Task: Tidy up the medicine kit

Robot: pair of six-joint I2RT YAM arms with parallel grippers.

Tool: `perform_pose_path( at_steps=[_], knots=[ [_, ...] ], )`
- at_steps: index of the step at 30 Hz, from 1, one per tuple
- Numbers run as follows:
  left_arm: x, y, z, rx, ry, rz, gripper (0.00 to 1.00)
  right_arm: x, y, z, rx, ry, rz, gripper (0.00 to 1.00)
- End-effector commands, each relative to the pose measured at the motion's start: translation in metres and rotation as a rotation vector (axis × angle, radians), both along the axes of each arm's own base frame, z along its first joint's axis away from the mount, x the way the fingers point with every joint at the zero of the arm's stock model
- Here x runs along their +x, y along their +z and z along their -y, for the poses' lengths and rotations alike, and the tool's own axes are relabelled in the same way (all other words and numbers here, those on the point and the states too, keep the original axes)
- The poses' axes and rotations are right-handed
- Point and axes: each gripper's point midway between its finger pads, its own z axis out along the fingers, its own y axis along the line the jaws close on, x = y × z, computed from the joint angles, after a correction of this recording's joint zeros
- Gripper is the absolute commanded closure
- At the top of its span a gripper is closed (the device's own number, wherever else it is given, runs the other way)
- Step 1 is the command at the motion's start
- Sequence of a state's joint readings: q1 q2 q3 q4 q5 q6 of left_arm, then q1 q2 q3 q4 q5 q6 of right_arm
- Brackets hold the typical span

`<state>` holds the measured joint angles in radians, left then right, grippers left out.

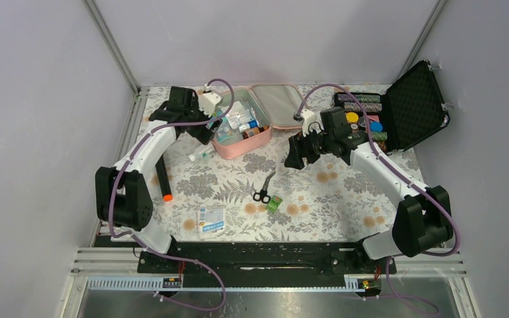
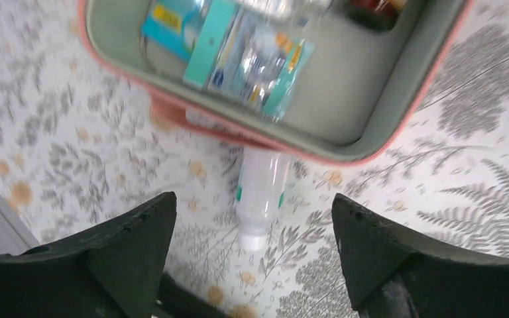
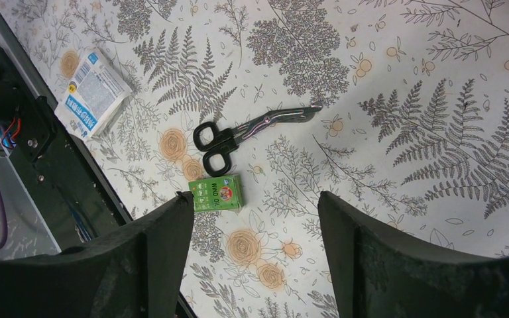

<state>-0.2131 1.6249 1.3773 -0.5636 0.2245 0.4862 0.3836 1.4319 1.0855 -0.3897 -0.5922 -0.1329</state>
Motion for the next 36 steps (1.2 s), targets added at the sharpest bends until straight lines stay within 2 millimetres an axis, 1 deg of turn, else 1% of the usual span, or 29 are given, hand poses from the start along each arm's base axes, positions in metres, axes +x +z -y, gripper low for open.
perform_pose_path(
  at_steps=[1,3,4,7,12,15,17,21,23,25,27,29,31,33,34,36],
  knots=[
    [0.002,-0.036,-0.035,0.031,0.144,-0.059,0.17,0.010,0.016,-0.012,0.048,0.018,0.023,0.24],
    [0.004,-0.052,-0.045,-0.009,0.249,-0.128,0.22,0.011,0.016,-0.014,0.056,0.018,0.014,0.24],
    [0.004,-0.061,-0.047,-0.023,0.274,-0.164,0.23,0.012,0.017,-0.015,0.059,0.017,0.008,0.24],
    [0.005,-0.084,-0.050,-0.030,0.303,-0.226,0.26,0.013,0.017,-0.016,0.063,0.016,0.000,0.24],
    [0.006,-0.113,-0.060,0.046,0.299,-0.277,0.29,0.011,0.020,-0.014,0.055,0.015,0.012,0.24],
    [0.004,-0.121,-0.059,0.054,0.268,-0.294,0.32,0.010,0.019,-0.011,0.045,0.013,0.024,0.24],
    [0.001,-0.125,-0.056,0.046,0.245,-0.307,0.38,0.010,0.019,-0.010,0.041,0.011,0.029,0.24],
    [-0.008,-0.124,-0.048,0.012,0.211,-0.337,0.50,0.011,0.018,-0.011,0.043,0.012,0.023,0.24],
    [-0.014,-0.120,-0.044,-0.008,0.198,-0.346,0.55,0.011,0.018,-0.012,0.046,0.011,0.017,0.24],
    [-0.023,-0.116,-0.043,-0.015,0.191,-0.356,0.59,0.012,0.018,-0.012,0.045,0.011,0.015,0.24],
    [-0.035,-0.106,-0.041,-0.031,0.170,-0.362,0.61,0.012,0.019,-0.012,0.044,0.011,0.013,0.25],
    [-0.051,-0.093,-0.030,-0.083,0.114,-0.380,0.63,0.012,0.018,-0.012,0.042,0.013,0.015,0.25],
    [-0.068,-0.072,-0.009,-0.195,0.033,-0.401,0.65,0.012,0.017,-0.012,0.038,0.014,0.018,0.25],
    [-0.079,-0.043,0.015,-0.326,-0.047,-0.400,0.68,0.013,0.016,-0.012,0.036,0.013,0.015,0.24],
    [-0.081,-0.029,0.026,-0.383,-0.081,-0.398,0.69,0.013,0.017,-0.012,0.038,0.014,0.014,0.25],
    [-0.077,-0.001,0.041,-0.455,-0.120,-0.381,0.69,0.013,0.018,-0.012,0.040,0.014,0.015,0.25]
  ],
)
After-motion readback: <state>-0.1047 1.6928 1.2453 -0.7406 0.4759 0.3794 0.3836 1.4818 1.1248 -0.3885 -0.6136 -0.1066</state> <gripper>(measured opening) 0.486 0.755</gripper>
